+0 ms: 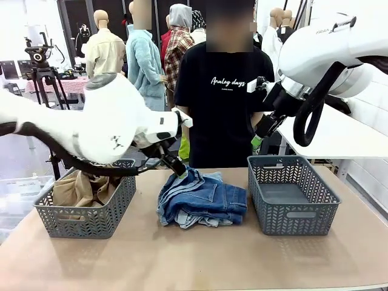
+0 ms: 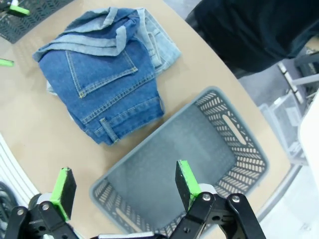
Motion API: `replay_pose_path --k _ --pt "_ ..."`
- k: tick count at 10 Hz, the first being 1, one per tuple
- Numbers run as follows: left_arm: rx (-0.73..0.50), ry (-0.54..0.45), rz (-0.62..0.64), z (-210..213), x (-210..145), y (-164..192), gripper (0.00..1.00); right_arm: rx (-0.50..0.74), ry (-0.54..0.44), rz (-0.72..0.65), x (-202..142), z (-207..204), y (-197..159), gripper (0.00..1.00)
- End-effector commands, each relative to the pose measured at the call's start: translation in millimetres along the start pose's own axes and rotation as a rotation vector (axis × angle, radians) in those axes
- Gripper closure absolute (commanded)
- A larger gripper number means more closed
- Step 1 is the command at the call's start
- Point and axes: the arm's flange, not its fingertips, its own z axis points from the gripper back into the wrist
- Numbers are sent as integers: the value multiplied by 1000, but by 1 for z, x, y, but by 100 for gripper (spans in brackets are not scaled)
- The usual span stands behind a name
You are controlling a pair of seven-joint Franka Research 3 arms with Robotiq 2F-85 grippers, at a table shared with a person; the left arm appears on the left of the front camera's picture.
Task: Sort the tops and bottoms.
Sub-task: Lift clothes from the center of the table with your left hand.
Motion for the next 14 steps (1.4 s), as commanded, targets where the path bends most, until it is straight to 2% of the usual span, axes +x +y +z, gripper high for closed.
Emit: replay_pose_path --k 1,3,4,6,7,8,10,13,14 --pt "30 -1 -1 -9 29 -4 7 7 7 -14 -7 -5 3 0" --pt "48 51 46 -20 37 -7 7 24 -5 -22 -9 -13 3 0" --pt "7 -1 -2 -15 23 -2 7 6 7 -1 -2 -4 1 0" --pt "14 12 12 -19 30 -2 7 6 7 -1 -2 -4 1 0" --pt "68 53 5 4 30 -11 7 6 7 -1 -2 -4 1 0" --pt "129 30 74 2 41 -10 7 6 7 -1 -2 -4 1 0" --pt "129 21 227 -35 67 4 7 6 7 -1 -2 -4 1 0" --pt "135 142 325 -90 92 14 7 6 7 -1 -2 -4 1 0" --pt "135 153 360 -104 98 18 7 6 7 -1 -2 -4 1 0"
